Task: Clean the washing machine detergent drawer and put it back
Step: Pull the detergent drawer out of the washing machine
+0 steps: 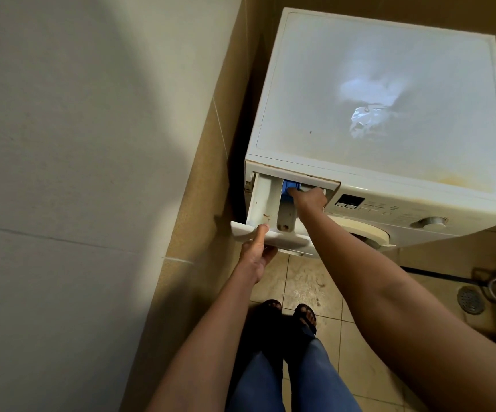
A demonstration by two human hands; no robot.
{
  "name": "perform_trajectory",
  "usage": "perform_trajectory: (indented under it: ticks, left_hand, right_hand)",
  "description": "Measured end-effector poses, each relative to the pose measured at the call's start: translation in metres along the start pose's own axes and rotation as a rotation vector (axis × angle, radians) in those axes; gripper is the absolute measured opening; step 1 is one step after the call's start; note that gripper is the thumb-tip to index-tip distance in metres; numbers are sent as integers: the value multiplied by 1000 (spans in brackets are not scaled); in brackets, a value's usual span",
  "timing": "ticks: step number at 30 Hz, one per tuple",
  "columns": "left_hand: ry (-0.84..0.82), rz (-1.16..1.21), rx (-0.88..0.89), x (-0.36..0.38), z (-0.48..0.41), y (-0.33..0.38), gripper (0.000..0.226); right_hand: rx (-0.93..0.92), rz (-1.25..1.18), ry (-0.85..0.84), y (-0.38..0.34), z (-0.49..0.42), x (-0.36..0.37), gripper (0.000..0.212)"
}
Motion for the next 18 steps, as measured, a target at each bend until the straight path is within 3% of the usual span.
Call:
perform_trajectory:
  ticks: [18]
  left_hand:
    - [45,-59,90,-6,-12,5,56]
  right_hand:
    - [23,-54,56,3,3,-4,35]
Point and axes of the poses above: each hand's wrist, its own z-axis away from the middle knuckle, its own x-axis out of the palm, y = z × x, the point moved 10 cm from there along -z, towards the middle knuckle, and after that the axes turned 11 degrees about y, right-handed, at the moved point
